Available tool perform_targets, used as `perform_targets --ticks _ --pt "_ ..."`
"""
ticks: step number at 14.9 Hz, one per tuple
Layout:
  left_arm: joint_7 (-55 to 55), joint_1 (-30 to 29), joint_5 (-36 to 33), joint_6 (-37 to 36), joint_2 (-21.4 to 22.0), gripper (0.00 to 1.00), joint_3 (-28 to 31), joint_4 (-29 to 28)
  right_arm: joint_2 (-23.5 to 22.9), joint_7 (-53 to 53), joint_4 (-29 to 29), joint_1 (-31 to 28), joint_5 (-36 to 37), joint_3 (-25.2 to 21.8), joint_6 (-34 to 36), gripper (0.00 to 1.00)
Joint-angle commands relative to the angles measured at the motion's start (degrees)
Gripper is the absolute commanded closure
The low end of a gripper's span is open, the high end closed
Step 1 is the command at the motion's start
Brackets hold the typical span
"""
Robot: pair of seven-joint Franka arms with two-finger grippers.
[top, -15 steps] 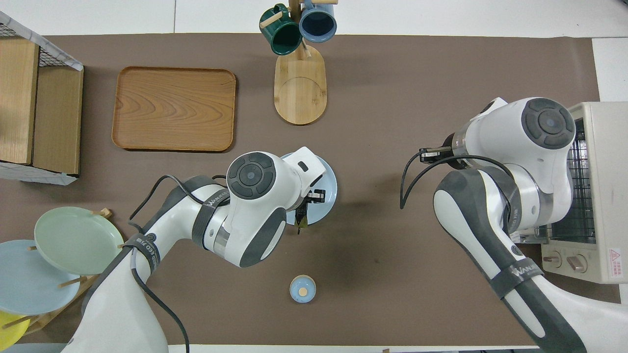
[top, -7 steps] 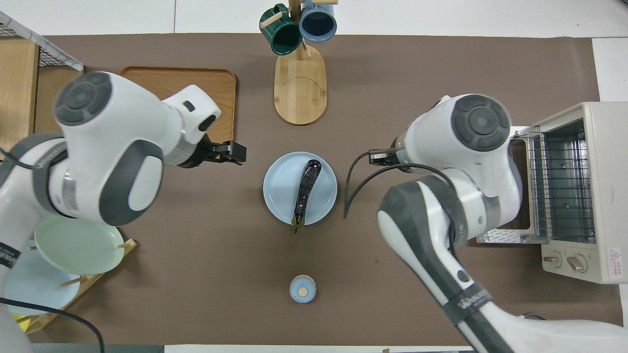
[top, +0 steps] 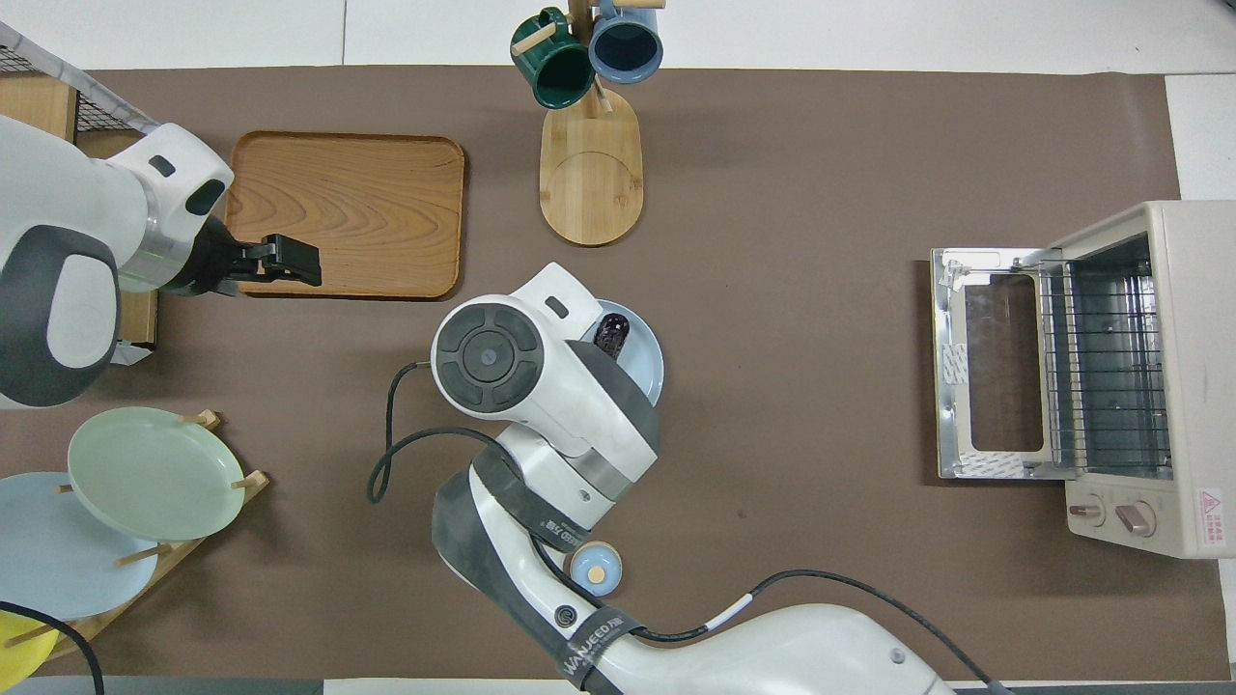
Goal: Put eggplant into oven
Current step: 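Grasp the eggplant with the right gripper while the left gripper withdraws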
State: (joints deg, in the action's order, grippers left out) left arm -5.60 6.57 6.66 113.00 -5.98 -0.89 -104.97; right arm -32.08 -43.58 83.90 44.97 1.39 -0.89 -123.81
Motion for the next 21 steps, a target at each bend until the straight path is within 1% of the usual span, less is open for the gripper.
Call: perform_targets --ticks 1,3,5,6,9,11,12,13,14,15,16,17,19,20,21 --pt "1.4 -1.8 -1.4 -2.3 1.9 0.00 -0.5 0.2 1.7 2.0 5.9 0.0 2.0 -0.1 -5.5 0.53" --pt "1.5 -1.8 -2.3 -4.3 3.4 0.00 -0.2 0.3 2.7 3.5 10.4 0.2 2.2 -0.1 -9.9 0.51" --pt "1.6 -1.7 -5.6 -9.3 5.4 0.00 -0.3 2.1 3.5 3.5 12.8 0.8 2.1 -0.1 -11.0 0.52" --pt "2.2 -1.6 -6.6 -12.1 6.8 0.00 -0.3 2.7 3.8 3.5 14.3 0.9 2.1 0.0 -12.8 0.53" --pt "4.9 -1.6 -7.0 -19.6 11.2 0.00 -0.4 2.5 4.8 3.6 17.9 2.1 2.1 0.0 -15.2 0.55" --pt "5.2 -1.8 -6.9 -22.6 13.4 0.00 -0.3 1.4 5.2 3.7 19.2 2.2 2.1 0.0 -16.4 0.65" --pt "4.9 -1.8 -6.9 -22.1 13.9 0.00 -0.3 0.1 5.2 3.8 19.3 2.2 2.1 0.0 -16.4 0.73" --pt "4.9 -1.7 -6.9 -21.4 14.5 0.00 -0.3 -1.1 5.3 3.8 19.3 2.2 2.1 0.0 -16.3 0.90" --pt "4.7 -1.7 -6.9 -20.2 14.7 0.00 -0.3 -1.5 5.3 3.9 19.5 2.2 2.2 0.0 -16.3 1.00" --pt "4.4 -1.7 -6.9 -19.4 14.7 0.00 -0.3 -1.6 5.4 5.0 19.6 2.2 2.4 0.0 -15.9 1.00" --pt "4.7 -1.7 -6.9 -18.8 14.2 0.00 -0.3 -0.9 5.6 6.8 19.1 2.3 3.3 -0.3 -13.8 1.00" --pt "4.7 -1.7 -6.8 -18.2 13.5 0.00 -0.5 0.3 5.5 7.8 17.0 2.0 6.2 -0.3 -9.5 1.00" --pt "4.7 -1.7 -6.8 -19.9 11.0 0.00 -0.3 5.0 5.4 7.8 10.8 1.8 14.2 -0.2 1.6 1.00" --pt "4.8 -1.7 -6.8 -21.3 10.3 0.00 -0.3 7.0 5.4 7.9 8.8 1.3 17.0 -0.2 5.9 1.00" --pt "4.8 -1.6 -6.8 -23.0 9.9 0.00 -0.3 8.4 6.8 8.2 8.8 0.3 18.4 -0.6 8.2 1.00"
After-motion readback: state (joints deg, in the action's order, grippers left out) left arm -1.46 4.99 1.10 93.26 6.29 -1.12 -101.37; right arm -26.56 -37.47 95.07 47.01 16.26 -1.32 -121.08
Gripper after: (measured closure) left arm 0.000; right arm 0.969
